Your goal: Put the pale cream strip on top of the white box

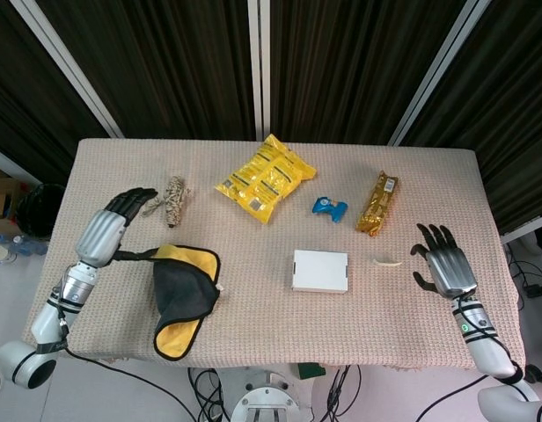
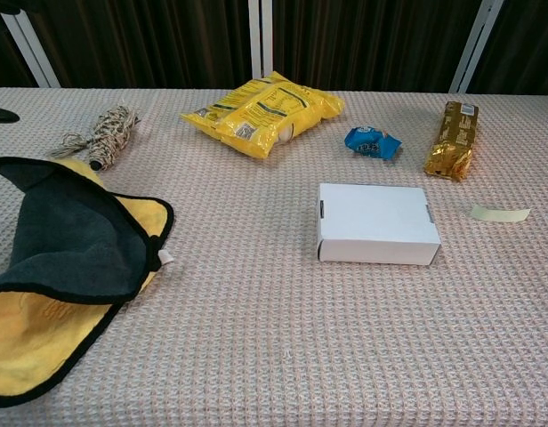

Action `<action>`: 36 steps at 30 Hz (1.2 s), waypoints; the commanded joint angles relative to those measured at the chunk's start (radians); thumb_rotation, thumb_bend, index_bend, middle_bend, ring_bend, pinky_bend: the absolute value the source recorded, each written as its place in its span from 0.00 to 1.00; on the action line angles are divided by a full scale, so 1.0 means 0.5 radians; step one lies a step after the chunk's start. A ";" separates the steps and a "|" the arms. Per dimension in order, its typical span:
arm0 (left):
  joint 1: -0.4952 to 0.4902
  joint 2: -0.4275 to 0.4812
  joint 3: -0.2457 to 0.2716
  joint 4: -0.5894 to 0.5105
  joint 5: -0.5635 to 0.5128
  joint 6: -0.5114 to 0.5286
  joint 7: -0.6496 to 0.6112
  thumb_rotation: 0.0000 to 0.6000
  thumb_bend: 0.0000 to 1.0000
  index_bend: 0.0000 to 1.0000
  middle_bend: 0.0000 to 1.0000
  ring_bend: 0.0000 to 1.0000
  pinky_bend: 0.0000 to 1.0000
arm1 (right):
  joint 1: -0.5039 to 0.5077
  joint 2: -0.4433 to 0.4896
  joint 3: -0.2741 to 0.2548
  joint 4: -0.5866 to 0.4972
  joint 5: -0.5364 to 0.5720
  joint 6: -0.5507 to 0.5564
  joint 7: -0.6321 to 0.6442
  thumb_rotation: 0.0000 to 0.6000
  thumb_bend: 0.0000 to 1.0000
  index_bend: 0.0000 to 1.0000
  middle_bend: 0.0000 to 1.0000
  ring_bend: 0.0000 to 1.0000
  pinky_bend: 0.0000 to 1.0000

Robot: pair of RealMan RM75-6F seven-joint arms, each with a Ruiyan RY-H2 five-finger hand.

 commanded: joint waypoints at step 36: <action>-0.009 -0.014 0.039 0.041 -0.032 -0.065 -0.004 1.00 0.00 0.12 0.12 0.09 0.14 | 0.129 -0.438 -0.002 0.540 -0.093 -0.088 0.156 1.00 0.35 0.52 0.05 0.00 0.00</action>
